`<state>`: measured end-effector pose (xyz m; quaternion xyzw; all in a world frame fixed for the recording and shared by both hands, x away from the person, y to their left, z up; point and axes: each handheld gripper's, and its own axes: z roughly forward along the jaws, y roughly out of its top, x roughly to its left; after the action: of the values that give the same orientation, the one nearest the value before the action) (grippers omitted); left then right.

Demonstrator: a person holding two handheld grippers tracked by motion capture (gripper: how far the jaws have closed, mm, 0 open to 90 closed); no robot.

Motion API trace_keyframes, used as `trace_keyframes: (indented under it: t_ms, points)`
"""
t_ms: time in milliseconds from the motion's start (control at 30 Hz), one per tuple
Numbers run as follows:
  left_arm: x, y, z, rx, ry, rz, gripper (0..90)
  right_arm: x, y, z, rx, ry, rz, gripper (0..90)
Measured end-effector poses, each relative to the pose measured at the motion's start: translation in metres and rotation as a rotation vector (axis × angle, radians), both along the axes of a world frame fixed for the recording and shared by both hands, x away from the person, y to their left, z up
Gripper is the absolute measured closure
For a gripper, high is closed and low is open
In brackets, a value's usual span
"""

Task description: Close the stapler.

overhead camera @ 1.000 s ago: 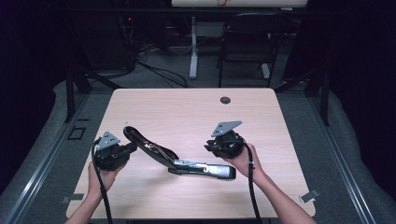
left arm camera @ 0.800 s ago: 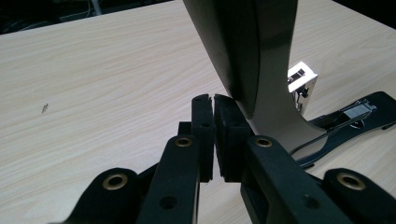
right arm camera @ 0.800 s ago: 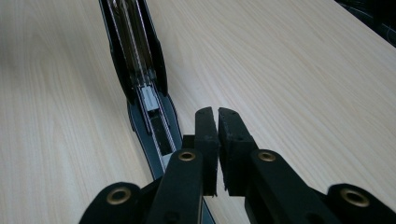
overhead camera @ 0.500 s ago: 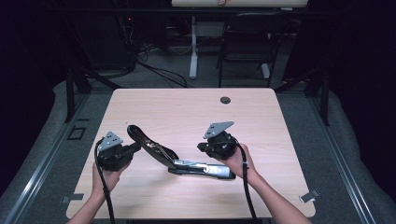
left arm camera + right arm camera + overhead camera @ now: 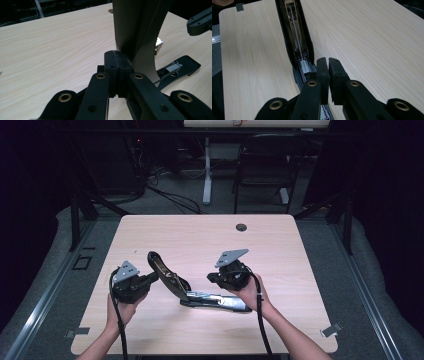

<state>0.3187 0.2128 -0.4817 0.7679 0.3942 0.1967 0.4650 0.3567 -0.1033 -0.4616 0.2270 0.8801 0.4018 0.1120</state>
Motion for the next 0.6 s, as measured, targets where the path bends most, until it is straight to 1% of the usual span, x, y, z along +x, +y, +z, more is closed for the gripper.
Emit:
trace_keyframes:
  t_ms: [100,200,267,300,333,367,400,433,467,533,600]
  points:
    - [0.000,-0.003,0.000,0.001,-0.008,-0.008,89.0,0.000,-0.001,0.001,-0.002,-0.001,-0.003,87.2]
    - [0.001,-0.006,0.000,0.014,-0.014,-0.017,89.0,0.000,-0.002,0.002,0.012,-0.010,-0.011,87.1]
    - [0.002,-0.008,0.002,0.013,-0.019,-0.021,88.9,0.000,-0.002,0.004,0.015,-0.012,-0.014,87.1]
    - [0.003,-0.009,0.002,0.011,-0.025,-0.023,88.7,0.000,-0.002,0.005,0.026,-0.013,-0.018,87.1]
    - [0.004,-0.010,0.003,0.014,-0.034,-0.028,88.6,0.001,-0.001,0.008,0.031,-0.019,-0.014,87.1]
    - [0.004,-0.010,0.003,0.014,-0.034,-0.028,88.7,0.001,-0.001,0.008,0.031,-0.019,-0.014,87.1]
    - [0.004,-0.011,0.004,0.011,-0.044,-0.028,88.7,0.001,0.001,0.011,0.052,-0.020,-0.011,87.1]
    - [0.004,-0.011,0.004,0.011,-0.044,-0.028,88.7,0.001,0.001,0.011,0.052,-0.020,-0.011,87.1]
    - [0.004,-0.011,0.005,0.012,-0.044,-0.031,88.3,-0.001,0.003,0.015,0.065,-0.024,-0.007,86.9]
    - [0.004,-0.012,0.005,0.008,-0.045,-0.031,88.2,-0.003,0.004,0.016,0.062,-0.028,-0.001,86.8]
    - [0.003,-0.013,0.006,0.013,-0.051,-0.036,88.2,-0.003,0.005,0.016,0.067,-0.029,0.001,86.8]
